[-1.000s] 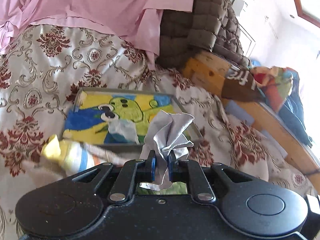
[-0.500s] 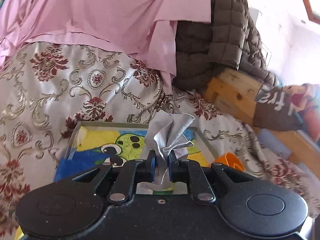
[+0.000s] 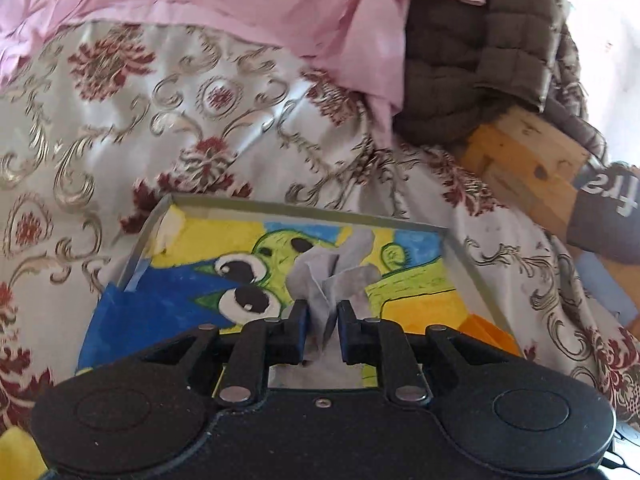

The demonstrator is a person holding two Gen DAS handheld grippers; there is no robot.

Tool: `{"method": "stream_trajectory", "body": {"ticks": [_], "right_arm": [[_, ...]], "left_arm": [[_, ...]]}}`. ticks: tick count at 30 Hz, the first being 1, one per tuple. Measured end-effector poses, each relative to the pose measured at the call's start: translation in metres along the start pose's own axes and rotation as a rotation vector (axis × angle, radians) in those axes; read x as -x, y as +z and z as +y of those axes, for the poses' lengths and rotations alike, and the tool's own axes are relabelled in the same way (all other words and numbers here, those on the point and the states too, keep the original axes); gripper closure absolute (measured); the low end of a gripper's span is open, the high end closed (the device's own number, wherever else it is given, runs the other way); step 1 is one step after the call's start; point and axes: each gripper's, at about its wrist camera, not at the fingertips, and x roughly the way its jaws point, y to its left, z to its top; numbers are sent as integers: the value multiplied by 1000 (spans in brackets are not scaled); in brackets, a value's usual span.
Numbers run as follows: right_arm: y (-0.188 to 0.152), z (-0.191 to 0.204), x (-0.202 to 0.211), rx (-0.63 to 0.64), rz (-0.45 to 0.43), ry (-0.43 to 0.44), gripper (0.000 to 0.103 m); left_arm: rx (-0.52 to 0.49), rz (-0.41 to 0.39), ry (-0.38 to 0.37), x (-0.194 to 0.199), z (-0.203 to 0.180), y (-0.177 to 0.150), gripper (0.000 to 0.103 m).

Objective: Organize soft objects
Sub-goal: 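Lift and carry the grey cloth with left tool into the tray while right tool places the orange band, then open both tools and withdraw them from the tray toward the pile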

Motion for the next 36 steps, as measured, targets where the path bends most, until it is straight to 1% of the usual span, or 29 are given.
{"method": "stream_trajectory", "body": {"ticks": [1,2,3,5,7,9,10,12,16,18,24,29,36], "right_arm": [[0,-1,0,-4,2,-5,51],[-1,-2,0,-8,5,-7,50],[0,-2,0,-10,7,-5,48],[1,-3,-1,-16,11,-8,43],[2,-3,0,-14,12,-8,36],[2,-2,2,-9,10,-13,29],[3,-1,3,-7,7,-15,26],[4,1,7,-1,-2,-25,19],[8,3,19,4,-28,-34,12],[10,3,28,-1,-40,-34,9],[15,4,61,-8,-104,-51,1],[16,6,102,-19,-189,-54,0],[6,20,156,13,-284,-51,0]], "left_arm": [[3,1,6,0,0,-1,85],[1,-2,13,1,0,-1,83],[-5,-6,19,3,-1,-1,78],[-17,-9,28,5,-3,0,71],[-28,-12,31,8,-5,0,67],[-39,-17,33,11,-7,1,57],[-44,-23,37,14,-8,0,54],[-45,-37,39,19,-10,0,43],[-35,-58,45,32,-10,-2,31],[-34,-71,45,40,-11,-2,25],[-26,-106,43,73,-13,-5,18],[-1,-178,47,111,-14,-12,10],[-19,-273,55,169,-20,-31,1]]}}
